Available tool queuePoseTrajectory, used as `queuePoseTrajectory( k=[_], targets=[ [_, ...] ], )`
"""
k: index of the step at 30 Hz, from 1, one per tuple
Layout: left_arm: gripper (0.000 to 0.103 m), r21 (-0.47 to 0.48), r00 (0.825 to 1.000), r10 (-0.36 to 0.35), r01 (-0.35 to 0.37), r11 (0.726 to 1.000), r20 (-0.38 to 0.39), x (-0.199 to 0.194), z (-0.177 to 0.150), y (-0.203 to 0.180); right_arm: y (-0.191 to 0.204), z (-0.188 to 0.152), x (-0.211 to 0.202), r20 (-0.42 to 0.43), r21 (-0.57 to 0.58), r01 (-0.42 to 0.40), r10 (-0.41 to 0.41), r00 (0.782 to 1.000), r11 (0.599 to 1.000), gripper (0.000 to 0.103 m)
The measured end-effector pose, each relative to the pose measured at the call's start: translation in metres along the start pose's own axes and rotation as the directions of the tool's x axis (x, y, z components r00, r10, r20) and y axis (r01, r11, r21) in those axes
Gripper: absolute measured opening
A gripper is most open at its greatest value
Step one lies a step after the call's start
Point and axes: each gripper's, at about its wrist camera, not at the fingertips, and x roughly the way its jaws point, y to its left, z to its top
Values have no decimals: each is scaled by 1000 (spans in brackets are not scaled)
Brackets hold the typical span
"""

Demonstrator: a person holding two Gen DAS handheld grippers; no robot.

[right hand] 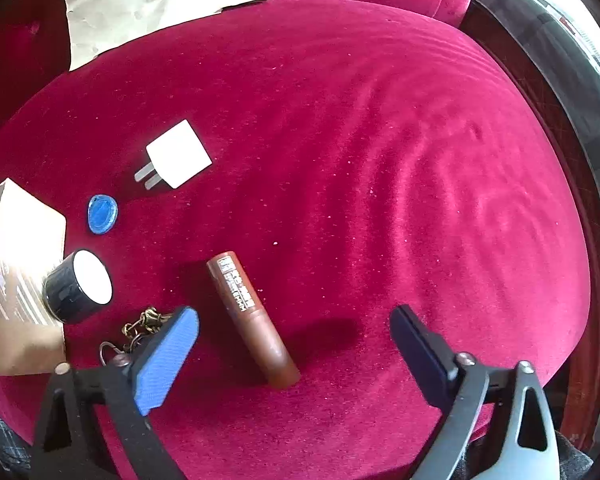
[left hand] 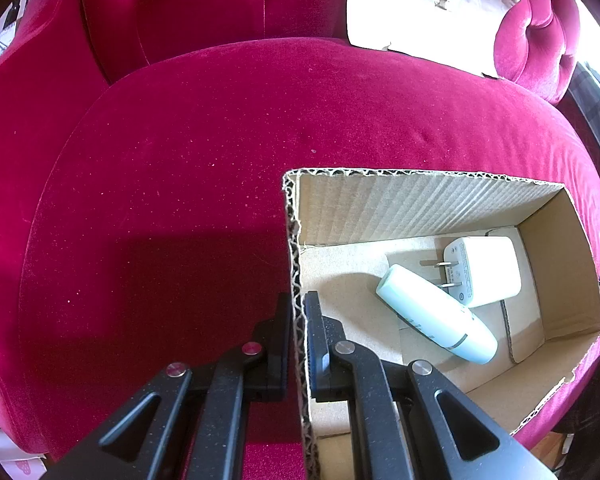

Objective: Organize rigid objects
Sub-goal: 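Close the right gripper on the brown lipstick tube, then carry the brown tube with the right gripper over the box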

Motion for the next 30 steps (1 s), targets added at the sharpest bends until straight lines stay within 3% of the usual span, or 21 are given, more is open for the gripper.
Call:
queuePoseTrajectory(
  k=[1,3,4,5,6,7,20,30],
  targets=[
    [6,0,1000,0,0,1000,0,0,0,0,1,0,0,-3,-1,-7,7,1000,1000,86],
    [6,-1,1000,-1,1,1000,-1,0,0,0,5,0,1,-12,-9,-16,16,1000,1000,65],
    [6,-2,1000,-2,2,1000,-1,0,0,0,7,-1,1,-14,-10,-26,26,1000,1000,60],
    [6,-2,1000,-1,1,1000,-1,0,0,0,7,-1,1,-9,-11,-39,39,999,999,46],
    [6,-1,1000,-1,1,1000,-1,0,1,0,11,-1,0,2,-26,-44,44,999,999,21],
    [6,-1,1000,-1,1,1000,-1,0,1,1,14,-1,-1,8,-39,-37,38,999,999,17],
    [6,-1,1000,-1,1,1000,-1,0,0,1,8,0,-4,-5,-28,-44,44,999,999,17],
    [6,-4,1000,-3,3,1000,-1,0,0,1,15,4,-31,22,-57,-45,46,999,997,17]
  ],
)
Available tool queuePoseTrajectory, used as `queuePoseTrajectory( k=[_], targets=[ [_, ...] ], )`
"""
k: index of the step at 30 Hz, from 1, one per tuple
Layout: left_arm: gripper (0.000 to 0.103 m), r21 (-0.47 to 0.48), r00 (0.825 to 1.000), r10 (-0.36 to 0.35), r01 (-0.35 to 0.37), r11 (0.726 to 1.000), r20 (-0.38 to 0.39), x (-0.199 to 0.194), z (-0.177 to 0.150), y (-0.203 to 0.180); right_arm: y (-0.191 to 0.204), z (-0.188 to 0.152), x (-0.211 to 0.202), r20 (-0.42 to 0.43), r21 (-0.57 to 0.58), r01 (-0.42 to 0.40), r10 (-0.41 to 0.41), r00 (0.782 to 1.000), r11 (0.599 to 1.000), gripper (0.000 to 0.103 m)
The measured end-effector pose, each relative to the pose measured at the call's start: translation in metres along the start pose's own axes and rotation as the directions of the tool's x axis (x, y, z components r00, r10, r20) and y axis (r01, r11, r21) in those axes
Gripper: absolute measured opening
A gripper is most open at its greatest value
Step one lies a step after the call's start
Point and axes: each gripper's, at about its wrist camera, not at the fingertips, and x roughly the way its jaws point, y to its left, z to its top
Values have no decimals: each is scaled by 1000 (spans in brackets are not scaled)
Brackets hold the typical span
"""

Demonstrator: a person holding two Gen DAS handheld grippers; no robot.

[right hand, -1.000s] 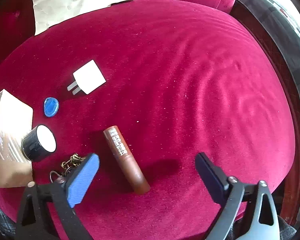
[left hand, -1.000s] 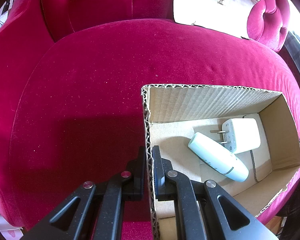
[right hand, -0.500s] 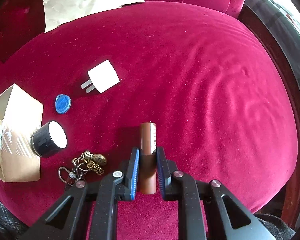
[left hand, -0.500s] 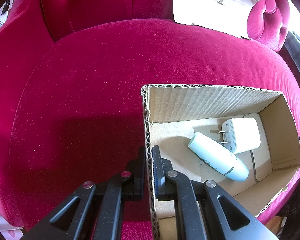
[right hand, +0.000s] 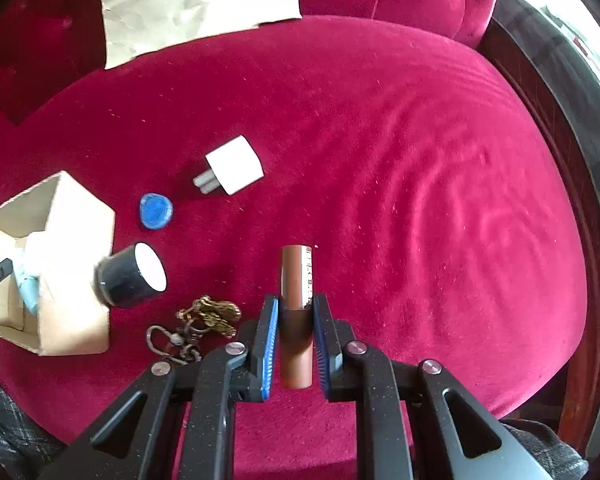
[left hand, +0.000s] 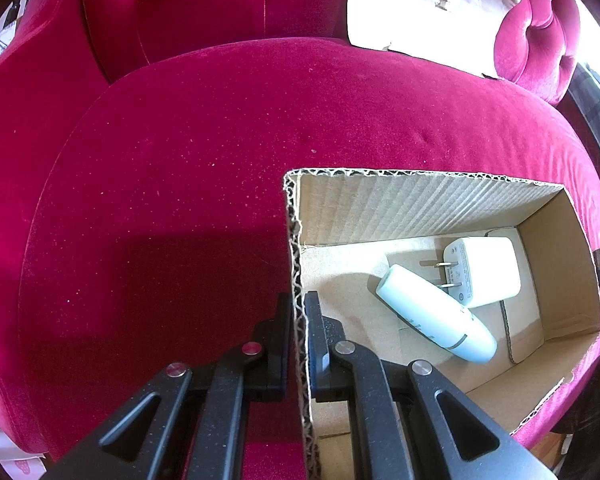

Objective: Organize rigid objects
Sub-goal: 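Carry the brown tube with the right gripper over the box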

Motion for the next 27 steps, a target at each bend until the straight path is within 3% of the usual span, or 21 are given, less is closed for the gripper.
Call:
queuePoseTrajectory(
  k=[14,27],
  targets=[
    [6,4,1000,4,-4,1000,2,-1,0,-3,20,10,-42,36,-48,-30,32,999,998,17],
    [6,0,1000,0,0,1000,1,0,0,-3,72,15,-73,55,-130,-77,85,995,988,17]
  ],
)
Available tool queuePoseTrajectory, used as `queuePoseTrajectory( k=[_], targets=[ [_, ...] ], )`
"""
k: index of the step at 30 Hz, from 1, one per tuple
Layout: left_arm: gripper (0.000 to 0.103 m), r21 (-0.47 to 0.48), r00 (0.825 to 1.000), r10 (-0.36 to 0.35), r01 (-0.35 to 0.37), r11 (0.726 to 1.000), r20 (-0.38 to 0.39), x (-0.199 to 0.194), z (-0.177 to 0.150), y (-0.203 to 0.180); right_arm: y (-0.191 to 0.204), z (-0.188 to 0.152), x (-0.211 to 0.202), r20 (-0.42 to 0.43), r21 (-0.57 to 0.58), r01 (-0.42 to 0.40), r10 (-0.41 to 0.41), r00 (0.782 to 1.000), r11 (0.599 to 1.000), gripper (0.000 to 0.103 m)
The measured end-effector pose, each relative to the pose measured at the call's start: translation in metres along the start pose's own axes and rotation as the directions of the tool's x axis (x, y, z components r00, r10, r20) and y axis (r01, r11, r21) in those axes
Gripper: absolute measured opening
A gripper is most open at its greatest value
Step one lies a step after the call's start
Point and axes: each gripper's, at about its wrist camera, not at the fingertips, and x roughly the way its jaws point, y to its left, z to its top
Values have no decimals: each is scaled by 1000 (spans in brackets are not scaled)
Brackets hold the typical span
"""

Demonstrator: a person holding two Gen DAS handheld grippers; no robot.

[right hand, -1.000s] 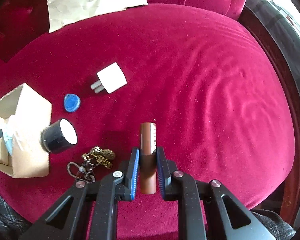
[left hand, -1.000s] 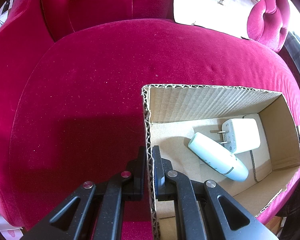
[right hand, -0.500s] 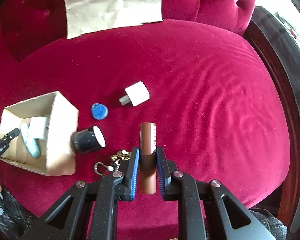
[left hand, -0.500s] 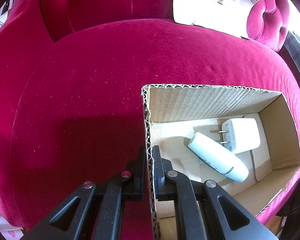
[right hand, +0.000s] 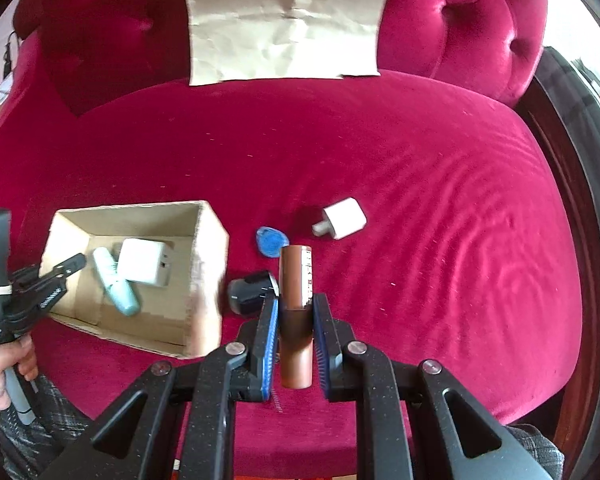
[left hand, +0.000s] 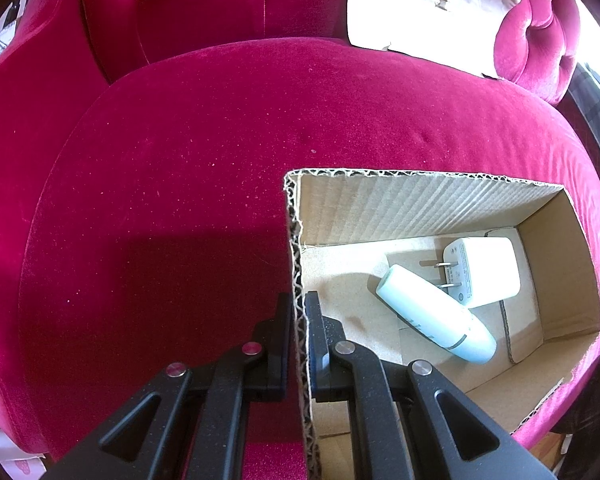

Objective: Organize rigid objects
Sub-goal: 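Carry the brown tube with the right gripper over the box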

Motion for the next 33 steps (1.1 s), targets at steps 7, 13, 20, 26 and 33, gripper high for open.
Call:
queuePoseTrajectory(
  k=[7,13,20,26,33],
  targets=[
    [6,1,1000,0,0,1000,0,0,0,0,30,6,-1,7,-60,-34,34,999,998,17],
    [6,1,1000,0,0,1000,0,0,0,0,59,11,1,12,-106,-65,67,998,992,17],
    [6,2,1000,-1,1,1000,0,0,0,0,83,14,12,1,-137,-81,82,997,987,17],
    [6,1,1000,-1,1,1000,0,0,0,0,99,15,22,-4,-150,-87,88,996,985,17],
    [6,2,1000,-2,2,1000,0,1,0,1,114,14,36,-20,-147,-103,101,995,984,17]
  ],
)
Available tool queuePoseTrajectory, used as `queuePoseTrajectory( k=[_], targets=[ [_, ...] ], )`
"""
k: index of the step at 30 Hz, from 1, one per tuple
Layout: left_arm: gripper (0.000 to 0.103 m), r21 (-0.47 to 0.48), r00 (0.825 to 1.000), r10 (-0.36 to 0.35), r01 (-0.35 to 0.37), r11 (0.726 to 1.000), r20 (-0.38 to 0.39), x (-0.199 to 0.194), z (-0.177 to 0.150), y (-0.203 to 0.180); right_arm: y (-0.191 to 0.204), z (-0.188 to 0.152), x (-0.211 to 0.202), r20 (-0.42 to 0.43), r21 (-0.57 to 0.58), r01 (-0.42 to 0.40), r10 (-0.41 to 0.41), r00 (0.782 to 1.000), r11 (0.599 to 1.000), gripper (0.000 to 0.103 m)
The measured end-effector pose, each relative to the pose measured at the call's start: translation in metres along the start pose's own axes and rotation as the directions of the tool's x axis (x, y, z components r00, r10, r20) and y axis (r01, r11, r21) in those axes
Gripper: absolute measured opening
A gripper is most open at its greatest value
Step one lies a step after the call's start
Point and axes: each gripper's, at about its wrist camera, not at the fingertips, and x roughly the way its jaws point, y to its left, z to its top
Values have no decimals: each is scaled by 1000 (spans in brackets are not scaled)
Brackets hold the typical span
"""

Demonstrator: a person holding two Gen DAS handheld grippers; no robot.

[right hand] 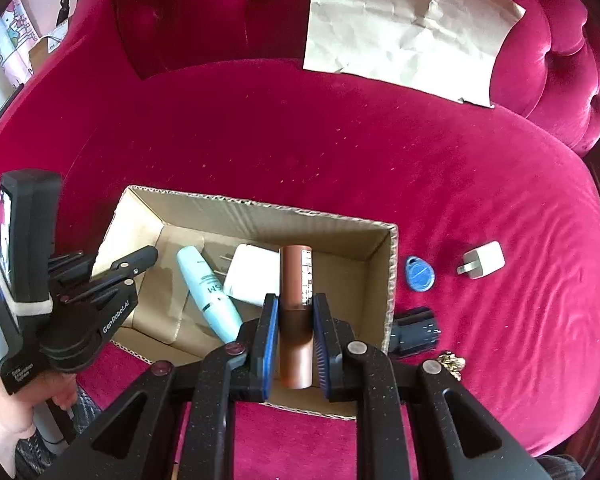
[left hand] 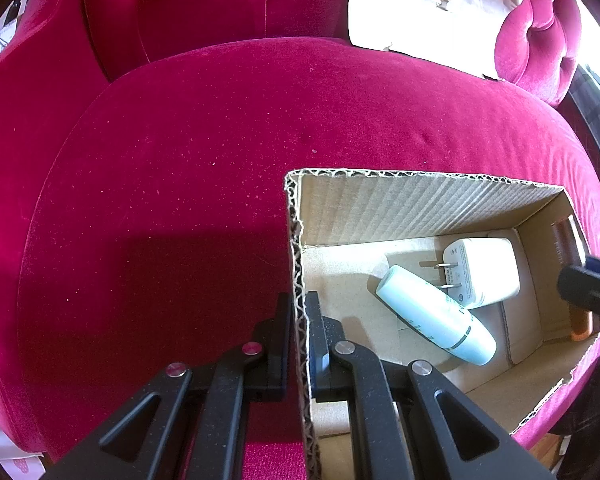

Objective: Organize rigid objects
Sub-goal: 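Carry the brown tube with the right gripper over the box, then lower the brown tube into the box and open the right gripper, then withdraw the right gripper from the box toward the metal keychain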

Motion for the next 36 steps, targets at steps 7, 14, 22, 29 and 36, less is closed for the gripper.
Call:
queuePoseTrajectory(
  k=[7,14,22,29,36],
  targets=[
    [6,1,1000,0,0,1000,0,0,0,0,7,0,15,-11,6,-4,4,1000,1000,17],
    [6,0,1000,-1,1,1000,0,0,0,0,7,-1,23,-22,14,-8,8,1000,1000,17],
    [6,1,1000,0,0,1000,0,0,0,0,7,-2,26,-31,17,-24,24,999,1000,17],
    [6,0,1000,-1,1,1000,0,1,0,0,7,-1,23,-2,15,7,-7,1000,1000,64],
    [7,0,1000,0,0,1000,0,1,0,-1,6,0,15,39,8,31,-32,999,999,101]
  ],
)
